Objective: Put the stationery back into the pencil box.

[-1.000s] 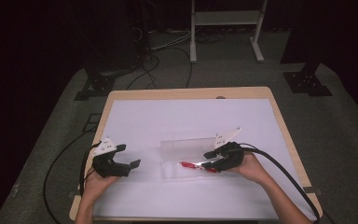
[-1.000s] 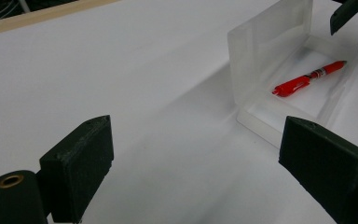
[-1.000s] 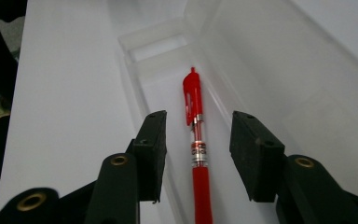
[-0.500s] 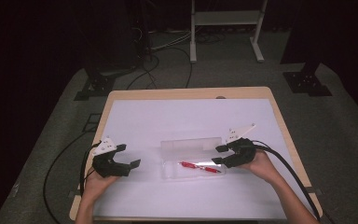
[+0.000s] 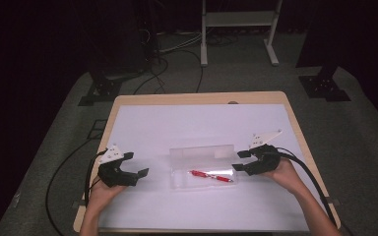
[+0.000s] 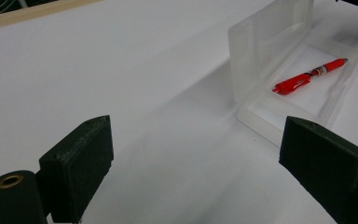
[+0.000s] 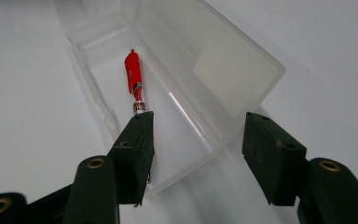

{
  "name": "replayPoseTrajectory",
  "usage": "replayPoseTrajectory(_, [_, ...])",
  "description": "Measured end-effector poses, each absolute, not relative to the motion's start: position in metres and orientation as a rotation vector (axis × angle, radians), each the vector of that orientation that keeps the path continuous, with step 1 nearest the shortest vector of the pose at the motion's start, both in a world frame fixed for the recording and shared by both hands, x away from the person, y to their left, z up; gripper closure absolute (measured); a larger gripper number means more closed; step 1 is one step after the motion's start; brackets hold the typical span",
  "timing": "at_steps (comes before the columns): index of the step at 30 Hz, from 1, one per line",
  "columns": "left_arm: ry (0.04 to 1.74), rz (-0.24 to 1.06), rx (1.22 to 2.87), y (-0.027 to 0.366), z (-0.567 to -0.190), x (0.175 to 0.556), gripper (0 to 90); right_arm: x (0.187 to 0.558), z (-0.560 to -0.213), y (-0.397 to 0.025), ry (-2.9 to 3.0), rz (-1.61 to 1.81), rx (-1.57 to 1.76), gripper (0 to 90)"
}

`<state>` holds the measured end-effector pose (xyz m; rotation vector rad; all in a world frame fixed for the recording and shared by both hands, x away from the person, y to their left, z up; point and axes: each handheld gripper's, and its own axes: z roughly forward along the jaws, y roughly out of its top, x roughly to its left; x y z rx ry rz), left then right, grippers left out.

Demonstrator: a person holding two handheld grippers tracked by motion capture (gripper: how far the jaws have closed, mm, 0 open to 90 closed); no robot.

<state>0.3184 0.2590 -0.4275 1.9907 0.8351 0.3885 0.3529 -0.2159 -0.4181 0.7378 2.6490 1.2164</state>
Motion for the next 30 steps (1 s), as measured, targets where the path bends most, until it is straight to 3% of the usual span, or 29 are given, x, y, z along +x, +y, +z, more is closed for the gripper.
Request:
replayPoseTrajectory(16, [0.843,0.395,1.984,0.26,-0.427,0.318,8.9,0.348,-0.42,-0.239,2.619,1.228,0.795,41.9])
replayPoseTrajectory(30, [0.841,0.398,1.981,0.261,-0.427,0.318,8.9,0.346,-0.429,-0.255,2.596,1.195,0.888,35.1])
